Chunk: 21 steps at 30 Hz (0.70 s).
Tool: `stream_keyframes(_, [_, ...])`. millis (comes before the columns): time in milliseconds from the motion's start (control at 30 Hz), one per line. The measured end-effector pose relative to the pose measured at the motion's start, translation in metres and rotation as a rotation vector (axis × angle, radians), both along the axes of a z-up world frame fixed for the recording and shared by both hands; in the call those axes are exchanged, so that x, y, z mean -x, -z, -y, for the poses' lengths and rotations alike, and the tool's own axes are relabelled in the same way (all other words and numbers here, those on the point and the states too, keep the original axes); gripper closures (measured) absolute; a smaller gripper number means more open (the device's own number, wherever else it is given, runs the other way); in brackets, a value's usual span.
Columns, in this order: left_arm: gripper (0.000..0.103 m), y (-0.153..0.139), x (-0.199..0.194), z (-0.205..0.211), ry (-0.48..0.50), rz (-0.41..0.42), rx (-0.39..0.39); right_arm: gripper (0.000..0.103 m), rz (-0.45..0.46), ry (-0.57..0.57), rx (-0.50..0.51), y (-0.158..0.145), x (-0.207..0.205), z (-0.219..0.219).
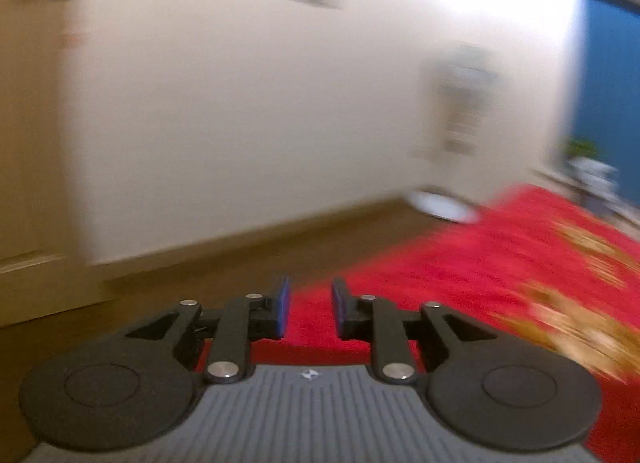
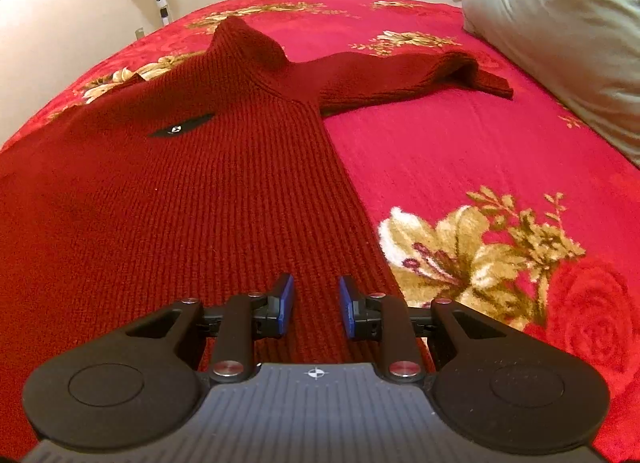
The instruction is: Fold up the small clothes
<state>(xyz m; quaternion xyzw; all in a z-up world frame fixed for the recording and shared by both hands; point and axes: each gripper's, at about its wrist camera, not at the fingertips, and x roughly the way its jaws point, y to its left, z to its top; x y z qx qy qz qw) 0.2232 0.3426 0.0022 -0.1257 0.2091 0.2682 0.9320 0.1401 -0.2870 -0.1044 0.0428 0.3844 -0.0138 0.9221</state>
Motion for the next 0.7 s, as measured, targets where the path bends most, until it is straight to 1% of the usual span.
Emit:
stream_keyframes(100, [0.076, 0.002, -0.011, 0.055, 0.269, 0.007, 0.057, 0.077, -0.002, 0.008, -0.01, -0.002, -0.001, 0.003])
stream_keyframes(133, [0.076, 0.003, -0.016, 0.071, 0.333, 0.002, 0.074, 0.077, -0.001, 0.011, -0.015, -0.003, -0.002, 0.005])
stream_keyframes(200, [0.076, 0.006, -0.029, 0.103, 0.442, -0.02, 0.099, 0.077, 0.001, 0.021, -0.026, -0.006, -0.004, 0.008])
stream_keyframes(300, [0.076, 0.01, -0.053, 0.143, 0.57, -0.048, 0.119, 0.077, 0.019, 0.038, -0.042, -0.011, -0.006, 0.014])
stream_keyframes(367, [0.076, 0.015, -0.068, 0.173, 0.612, -0.062, 0.123, 0.077, 0.031, 0.038, -0.043, -0.015, -0.006, 0.015])
stream_keyframes(433, [0.076, 0.023, -0.09, 0.191, 0.642, -0.085, 0.156, 0.077, 0.044, 0.029, -0.05, -0.019, -0.006, 0.017])
stream_keyframes(500, [0.076, 0.035, -0.124, 0.214, 0.664, -0.115, 0.177, 0.077, 0.052, 0.018, -0.055, -0.022, -0.007, 0.018])
stream_keyframes(533, [0.076, 0.04, -0.137, 0.224, 0.673, -0.132, 0.173, 0.077, 0.053, 0.013, -0.057, -0.023, -0.008, 0.019])
stream_keyframes(600, [0.074, 0.051, -0.168, 0.249, 0.683, -0.166, 0.14, 0.077, 0.054, 0.01, -0.071, -0.024, -0.009, 0.022])
stream_keyframes(667, [0.048, 0.064, -0.194, 0.268, 0.682, -0.219, 0.11, 0.077, 0.048, 0.01, -0.083, -0.025, -0.011, 0.024])
stream_keyframes(700, [0.045, 0.073, -0.207, 0.273, 0.676, -0.234, 0.092, 0.077, 0.046, 0.009, -0.088, -0.025, -0.012, 0.025])
